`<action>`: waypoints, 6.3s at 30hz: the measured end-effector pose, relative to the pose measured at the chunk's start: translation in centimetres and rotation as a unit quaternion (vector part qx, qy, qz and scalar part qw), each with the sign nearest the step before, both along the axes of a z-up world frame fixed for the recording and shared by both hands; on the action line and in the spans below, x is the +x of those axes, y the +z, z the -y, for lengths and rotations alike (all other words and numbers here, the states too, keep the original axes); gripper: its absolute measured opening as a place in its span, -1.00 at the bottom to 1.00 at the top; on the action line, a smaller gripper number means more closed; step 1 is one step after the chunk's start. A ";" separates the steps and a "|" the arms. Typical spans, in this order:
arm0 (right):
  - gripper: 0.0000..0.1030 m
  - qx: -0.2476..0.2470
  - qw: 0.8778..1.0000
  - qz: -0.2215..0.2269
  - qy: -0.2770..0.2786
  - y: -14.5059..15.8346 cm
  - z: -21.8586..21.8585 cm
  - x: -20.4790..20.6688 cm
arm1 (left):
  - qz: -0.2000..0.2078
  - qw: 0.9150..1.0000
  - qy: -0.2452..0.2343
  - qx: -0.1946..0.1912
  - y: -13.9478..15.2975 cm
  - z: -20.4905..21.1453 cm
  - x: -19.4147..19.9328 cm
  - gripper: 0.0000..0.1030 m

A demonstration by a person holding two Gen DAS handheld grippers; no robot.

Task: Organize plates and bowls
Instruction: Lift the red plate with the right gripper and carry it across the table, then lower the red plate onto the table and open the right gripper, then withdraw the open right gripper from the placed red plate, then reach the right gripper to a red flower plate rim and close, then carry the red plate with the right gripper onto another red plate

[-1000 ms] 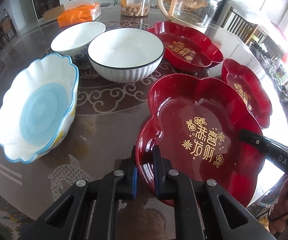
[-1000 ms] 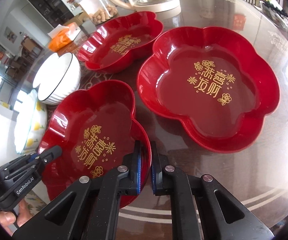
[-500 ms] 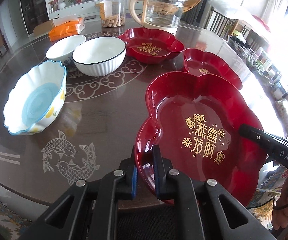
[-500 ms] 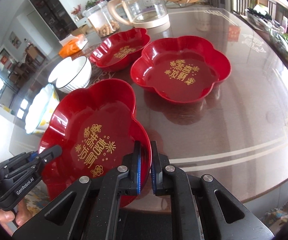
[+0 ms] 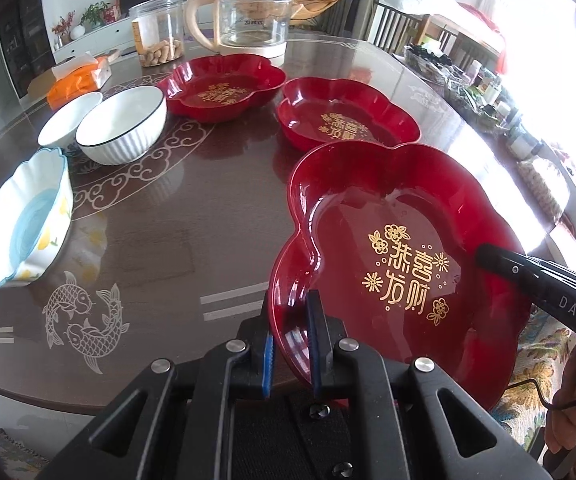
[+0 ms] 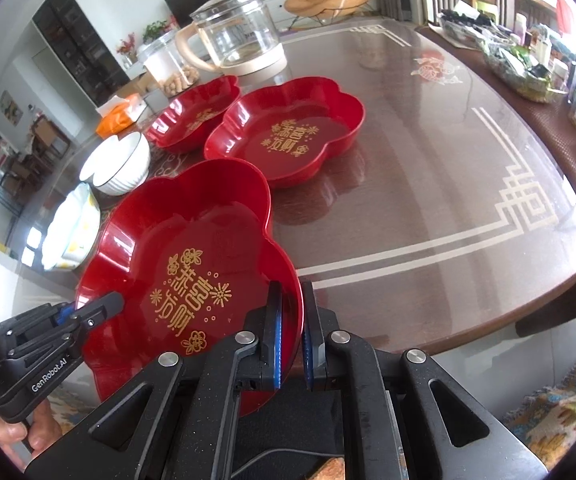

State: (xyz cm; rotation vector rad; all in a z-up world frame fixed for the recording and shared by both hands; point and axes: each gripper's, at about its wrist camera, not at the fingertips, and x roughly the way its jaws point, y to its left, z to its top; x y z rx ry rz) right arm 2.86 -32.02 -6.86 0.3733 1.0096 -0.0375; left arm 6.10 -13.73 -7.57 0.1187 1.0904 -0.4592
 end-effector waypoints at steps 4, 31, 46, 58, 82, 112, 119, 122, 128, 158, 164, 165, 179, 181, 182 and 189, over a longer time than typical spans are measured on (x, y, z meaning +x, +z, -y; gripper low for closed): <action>-0.79 -0.002 0.999 -0.006 -0.032 -0.5 2.0 -1.7 | 0.007 0.999 -0.038 0.007 -0.1 3.0 -0.2 -0.76; -0.67 -0.062 0.986 -0.007 -0.152 -4.4 16.9 1.1 | 0.015 0.997 -0.080 0.009 -3.9 19.8 4.6 -0.73; 0.07 -0.046 0.985 0.011 -0.167 -4.6 17.8 1.7 | 0.043 0.996 -0.080 0.007 -3.3 19.4 3.8 0.47; 0.12 -0.093 0.977 0.071 -0.179 0.7 14.7 -1.8 | 0.085 0.996 -0.028 0.023 -0.7 8.5 2.9 0.60; 0.16 -0.096 0.990 0.022 0.101 -4.0 -10.3 6.1 | 0.037 0.981 0.186 0.047 -6.3 -10.5 7.1 0.60; 0.16 -0.106 0.989 0.011 0.101 -6.0 -12.7 8.3 | 0.045 0.977 0.201 0.055 -7.1 -11.3 8.0 1.00; 0.16 -0.072 0.992 0.018 0.100 -4.1 -10.4 7.1 | 0.018 0.985 0.173 0.019 -6.0 -10.7 7.6 0.98; 0.15 -0.050 0.994 0.025 0.092 -2.5 -8.1 6.7 | 0.031 0.989 0.143 -0.020 -3.7 -9.1 7.2 0.98; 0.16 -0.011 0.998 0.056 0.040 2.1 -0.8 7.9 | 0.021 0.994 0.081 -0.075 0.0 -4.2 9.7 0.98; -0.07 0.006 0.996 -0.080 0.027 -4.3 10.2 21.0 | -0.073 0.992 0.084 -0.062 -4.6 5.2 20.1 -0.61; -0.73 -0.011 0.996 -0.079 0.040 -4.0 9.2 20.6 | -0.061 0.992 0.079 -0.071 -3.9 5.2 19.4 -0.84; -0.73 -0.015 0.996 -0.071 0.042 -3.4 9.0 20.3 | -0.055 0.993 0.078 -0.075 -3.3 5.0 19.1 -0.84; -0.74 0.006 0.999 0.019 0.025 6.1 10.7 13.7 | 0.016 0.990 0.014 -0.137 7.6 5.9 13.4 -0.79; -0.74 0.004 1.000 0.024 0.016 7.0 11.8 12.1 | 0.015 0.990 -0.010 -0.140 8.1 7.5 12.1 -0.78; -0.74 0.002 1.000 0.025 0.010 7.3 12.4 11.2 | 0.014 0.990 -0.021 -0.139 8.1 8.4 11.5 -0.78; -0.74 -0.020 0.998 0.012 -0.054 6.6 16.5 4.7 | -0.021 0.990 -0.086 -0.113 4.8 15.2 9.2 -0.79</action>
